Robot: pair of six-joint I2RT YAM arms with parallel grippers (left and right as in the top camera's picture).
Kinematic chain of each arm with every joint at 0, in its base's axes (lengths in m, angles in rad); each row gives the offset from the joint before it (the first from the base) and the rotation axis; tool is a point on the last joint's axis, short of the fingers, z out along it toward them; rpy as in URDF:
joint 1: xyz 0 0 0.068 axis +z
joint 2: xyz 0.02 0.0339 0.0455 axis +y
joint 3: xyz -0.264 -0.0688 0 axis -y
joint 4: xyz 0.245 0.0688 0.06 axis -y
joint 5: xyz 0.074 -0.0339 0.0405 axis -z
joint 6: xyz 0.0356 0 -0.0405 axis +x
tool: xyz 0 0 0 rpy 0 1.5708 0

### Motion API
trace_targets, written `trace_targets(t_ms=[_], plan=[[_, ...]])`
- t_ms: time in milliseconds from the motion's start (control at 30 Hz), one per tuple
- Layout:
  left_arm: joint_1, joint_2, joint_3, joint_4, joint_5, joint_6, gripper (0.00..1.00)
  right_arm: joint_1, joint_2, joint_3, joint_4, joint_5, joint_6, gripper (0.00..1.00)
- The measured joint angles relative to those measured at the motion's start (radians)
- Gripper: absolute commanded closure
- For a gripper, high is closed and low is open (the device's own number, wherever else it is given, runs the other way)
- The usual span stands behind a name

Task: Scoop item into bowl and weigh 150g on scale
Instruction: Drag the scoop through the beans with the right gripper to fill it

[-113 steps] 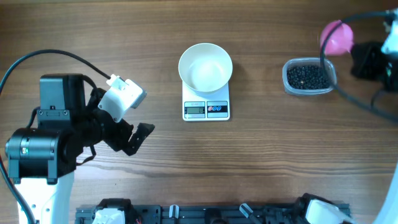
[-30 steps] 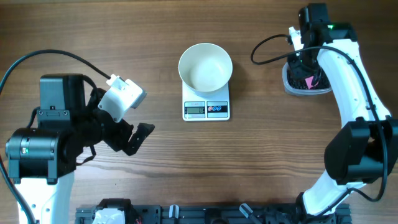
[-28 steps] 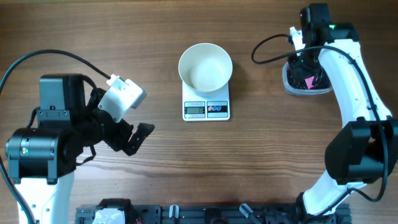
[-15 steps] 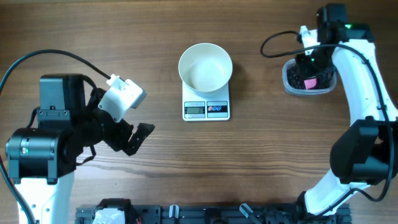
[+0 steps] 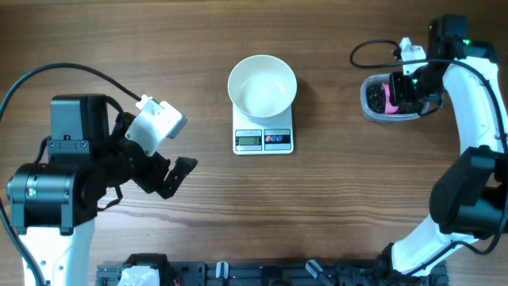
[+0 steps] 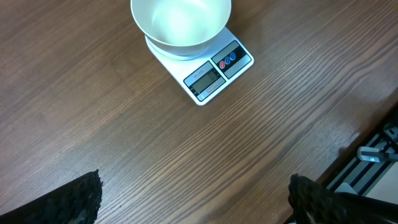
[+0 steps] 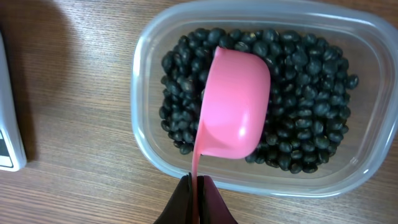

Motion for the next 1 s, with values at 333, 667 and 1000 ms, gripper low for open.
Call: trace_targets(t_ms=[333,667,1000], plan=[[0.000,0.000,0.000,0.000,0.000,0.000,0.00,-0.125,0.008,-0.014,-0.009,-0.132,0.007,0.96],[0.000,0.000,0.000,0.000,0.000,0.000,0.00,-0.162,0.013,-0.019,-0.042,-0.180,0.007,0.96],[0.000,0.000,0.000,0.000,0.000,0.000,0.00,-0.162,0.013,-0.074,0.004,-0.209,0.011,0.96]])
